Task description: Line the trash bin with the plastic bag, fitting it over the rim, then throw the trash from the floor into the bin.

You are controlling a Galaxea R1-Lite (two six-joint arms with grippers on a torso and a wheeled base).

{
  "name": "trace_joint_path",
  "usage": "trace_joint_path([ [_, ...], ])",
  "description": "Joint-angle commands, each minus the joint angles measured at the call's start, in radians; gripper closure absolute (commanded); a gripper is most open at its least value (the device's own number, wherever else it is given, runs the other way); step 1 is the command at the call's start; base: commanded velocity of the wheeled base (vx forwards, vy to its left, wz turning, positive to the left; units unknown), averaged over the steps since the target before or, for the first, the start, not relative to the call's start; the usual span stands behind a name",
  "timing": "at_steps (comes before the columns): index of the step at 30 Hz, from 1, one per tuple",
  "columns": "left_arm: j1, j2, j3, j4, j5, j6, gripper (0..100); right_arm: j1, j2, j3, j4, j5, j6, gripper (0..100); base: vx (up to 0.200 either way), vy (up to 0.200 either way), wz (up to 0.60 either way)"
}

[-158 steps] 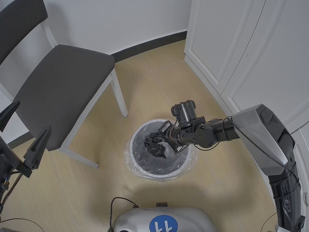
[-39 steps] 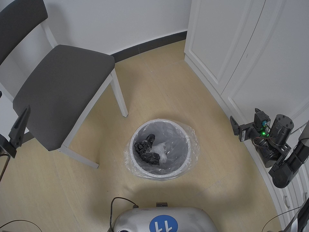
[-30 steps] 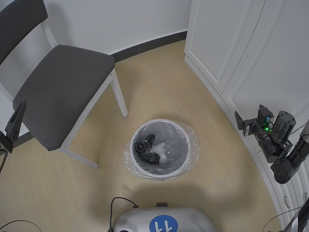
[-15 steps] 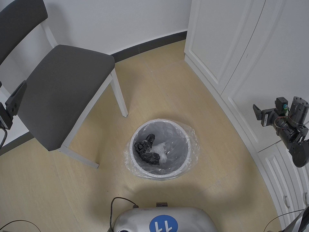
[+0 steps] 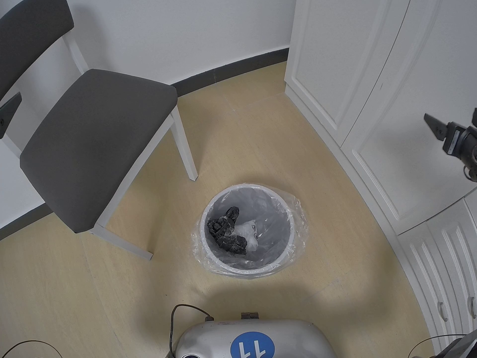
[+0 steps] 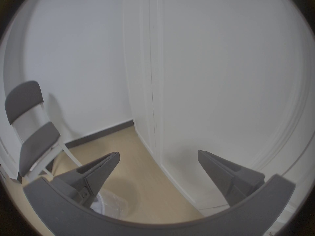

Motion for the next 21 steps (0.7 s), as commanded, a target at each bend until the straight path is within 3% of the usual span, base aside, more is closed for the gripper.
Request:
trace_joint_path([
  [1,0.018,-0.078,-0.046,0.055,0.022,-0.007,0,-0.005,-0.247,0.007,0.072,-0.003,0.014,0,0.000,0.000,0.00],
  [13,0.032,-0.296,-0.114,0.345,0.091,-0.008,0,-0.055,-0.672,0.107,0.378,-0.003,0.015,0,0.000,0.000,0.00],
  [21,0.123,-0.414,-0.115,0.506,0.088,-0.060,0,-0.060,-0.914,0.119,0.596,-0.038,0.015,0,0.000,0.000,0.00],
])
